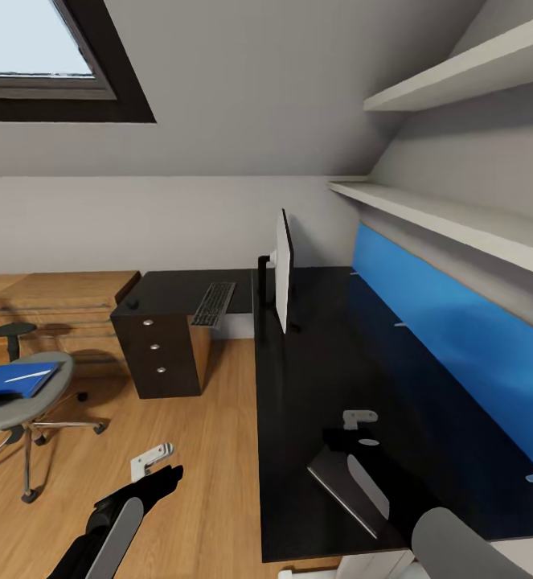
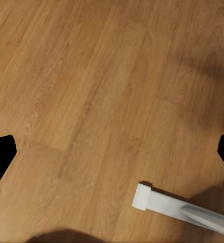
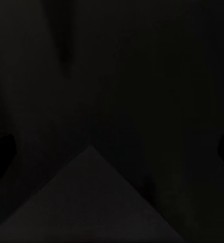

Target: In the bedroom, organize the workspace by keeping the computer under the desk, ensuring the monitor is on the desk, placing the keyboard on the desk next to the monitor, placing the mouse on the desk next to the keyboard, moving the folder from the swivel chair onto the desk next to the mouse, stacking the notebook on top of the folder with the pen on top of the notebook, and positioning the swivel chair next to the desk.

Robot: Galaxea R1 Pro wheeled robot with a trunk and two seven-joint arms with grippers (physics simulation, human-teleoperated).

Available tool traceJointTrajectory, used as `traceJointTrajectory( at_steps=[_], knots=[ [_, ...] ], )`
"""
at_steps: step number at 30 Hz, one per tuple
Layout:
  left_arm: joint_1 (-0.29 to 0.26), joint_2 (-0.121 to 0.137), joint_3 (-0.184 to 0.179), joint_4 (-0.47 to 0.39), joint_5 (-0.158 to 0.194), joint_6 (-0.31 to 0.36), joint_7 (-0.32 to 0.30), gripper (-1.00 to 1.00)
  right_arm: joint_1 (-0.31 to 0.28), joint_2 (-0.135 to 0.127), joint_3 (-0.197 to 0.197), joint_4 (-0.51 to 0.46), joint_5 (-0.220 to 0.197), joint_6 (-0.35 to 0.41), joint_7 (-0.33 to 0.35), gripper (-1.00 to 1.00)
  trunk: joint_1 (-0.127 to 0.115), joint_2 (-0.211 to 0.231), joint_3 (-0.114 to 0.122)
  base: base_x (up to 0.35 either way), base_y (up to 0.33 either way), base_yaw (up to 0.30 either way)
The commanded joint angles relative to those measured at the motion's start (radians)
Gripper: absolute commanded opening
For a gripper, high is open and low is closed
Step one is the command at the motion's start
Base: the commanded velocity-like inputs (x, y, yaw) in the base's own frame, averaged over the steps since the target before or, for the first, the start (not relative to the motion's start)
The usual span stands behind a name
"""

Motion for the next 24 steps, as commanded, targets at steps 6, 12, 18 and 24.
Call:
traceJointTrajectory(
  at_steps=[6, 12, 18, 24],
  knots=[
    [-0.001, 0.001, -0.003, -0.005, 0.011, 0.001, 0.015, 1.00, -0.001, -0.001, 0.008, 0.014, -0.009, 0.004, -0.010, 1.00, 0.023, -0.043, -0.020, 0.000, 0.000, 0.000],
    [-0.001, 0.001, -0.003, -0.005, 0.011, 0.001, 0.017, 1.00, -0.001, 0.007, 0.008, 0.017, -0.009, 0.004, -0.010, 1.00, 0.046, -0.085, -0.039, 0.000, 0.000, 0.000],
    [-0.001, 0.001, -0.003, -0.006, 0.011, 0.001, 0.018, 1.00, -0.002, 0.011, 0.008, 0.018, -0.008, 0.004, -0.010, 1.00, 0.069, -0.127, -0.058, 0.000, 0.000, 0.000],
    [-0.001, 0.001, -0.003, -0.007, 0.011, 0.001, 0.018, 1.00, -0.002, 0.012, 0.008, 0.018, -0.008, 0.004, -0.010, 1.00, 0.092, -0.169, -0.077, 0.000, 0.000, 0.000]
  ],
)
